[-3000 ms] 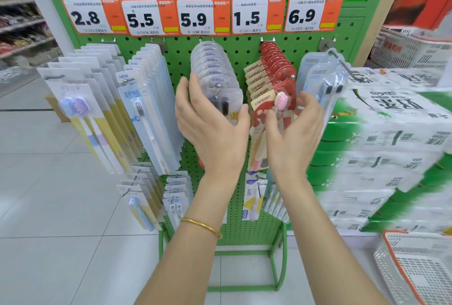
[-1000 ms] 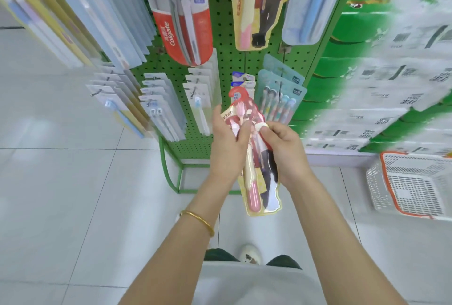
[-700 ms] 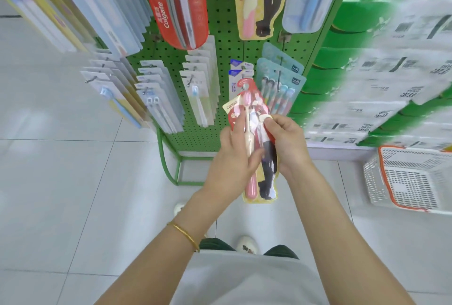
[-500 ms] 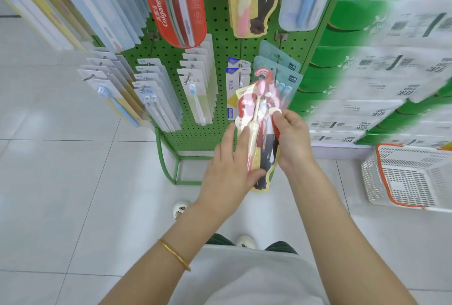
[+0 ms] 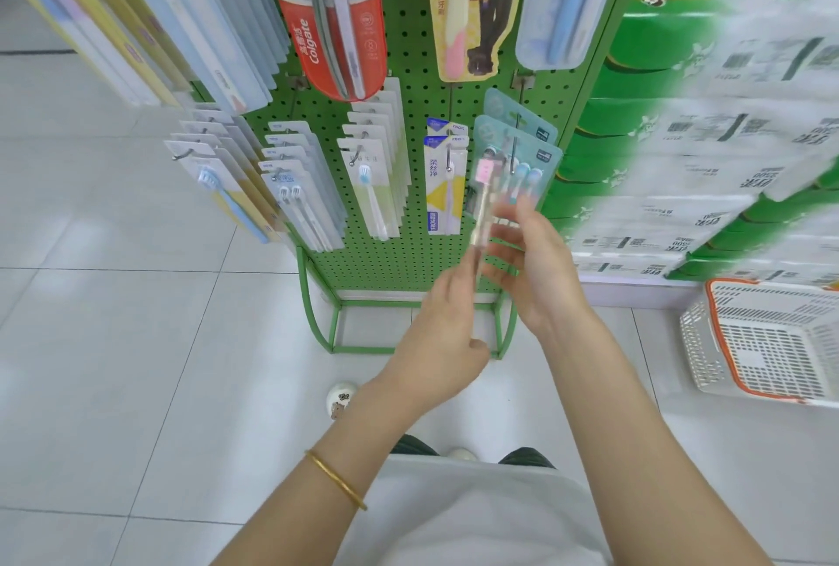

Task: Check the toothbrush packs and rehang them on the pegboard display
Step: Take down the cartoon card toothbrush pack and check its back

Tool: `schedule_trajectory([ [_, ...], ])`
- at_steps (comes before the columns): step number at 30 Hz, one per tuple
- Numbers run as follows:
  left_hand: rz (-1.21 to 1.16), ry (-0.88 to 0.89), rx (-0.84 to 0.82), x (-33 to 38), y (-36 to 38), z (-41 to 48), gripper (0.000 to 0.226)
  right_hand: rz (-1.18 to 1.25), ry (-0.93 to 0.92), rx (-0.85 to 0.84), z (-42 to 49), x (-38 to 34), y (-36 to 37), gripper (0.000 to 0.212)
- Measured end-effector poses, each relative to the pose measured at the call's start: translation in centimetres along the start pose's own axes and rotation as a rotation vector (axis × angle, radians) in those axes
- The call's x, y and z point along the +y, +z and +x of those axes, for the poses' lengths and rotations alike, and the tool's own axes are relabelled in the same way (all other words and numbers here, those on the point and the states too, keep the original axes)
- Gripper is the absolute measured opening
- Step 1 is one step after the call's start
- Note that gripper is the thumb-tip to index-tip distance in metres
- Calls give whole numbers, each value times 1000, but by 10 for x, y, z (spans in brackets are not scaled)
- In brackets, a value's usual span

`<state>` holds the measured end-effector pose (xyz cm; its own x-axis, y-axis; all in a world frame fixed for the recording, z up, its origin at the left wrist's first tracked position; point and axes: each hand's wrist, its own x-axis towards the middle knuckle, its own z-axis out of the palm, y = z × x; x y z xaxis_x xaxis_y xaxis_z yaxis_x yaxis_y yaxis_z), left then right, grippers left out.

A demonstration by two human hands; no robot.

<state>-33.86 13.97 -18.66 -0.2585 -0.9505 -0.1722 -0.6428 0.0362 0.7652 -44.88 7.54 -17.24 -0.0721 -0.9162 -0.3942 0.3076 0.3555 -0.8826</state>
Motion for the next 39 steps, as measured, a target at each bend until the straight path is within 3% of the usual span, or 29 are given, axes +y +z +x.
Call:
schedule_trajectory([
  [4,-318,-113,8,-2,-18,-5,83,-66,-26,7,-2,2,-3,9],
  [7,-472,-179,11,-14,-29,-7,72,-78,-35,39,-1,1,-7,13],
  [13,-631,-342,131,-17,-30,2,27,-62,-79,-25,-2,4,-9,20],
  [17,-545,-400,183,-12,-33,19,5,-75,-137,-93,-3,1,-13,24],
  [22,-483,-319,258,5,-46,45,36,-67,-178,-132,-4,-10,-16,28],
  [29,-365,-55,472,40,-68,72,22,-207,-251,-209,-12,-21,-14,29],
  [33,-543,-44,410,58,-77,77,13,-247,-329,-227,-17,-26,-11,29],
  [36,-609,14,374,65,-81,76,32,-220,-362,-288,-20,-32,-11,24],
  [39,-628,72,357,74,-88,77,37,-189,-343,-339,-17,-36,-12,20],
])
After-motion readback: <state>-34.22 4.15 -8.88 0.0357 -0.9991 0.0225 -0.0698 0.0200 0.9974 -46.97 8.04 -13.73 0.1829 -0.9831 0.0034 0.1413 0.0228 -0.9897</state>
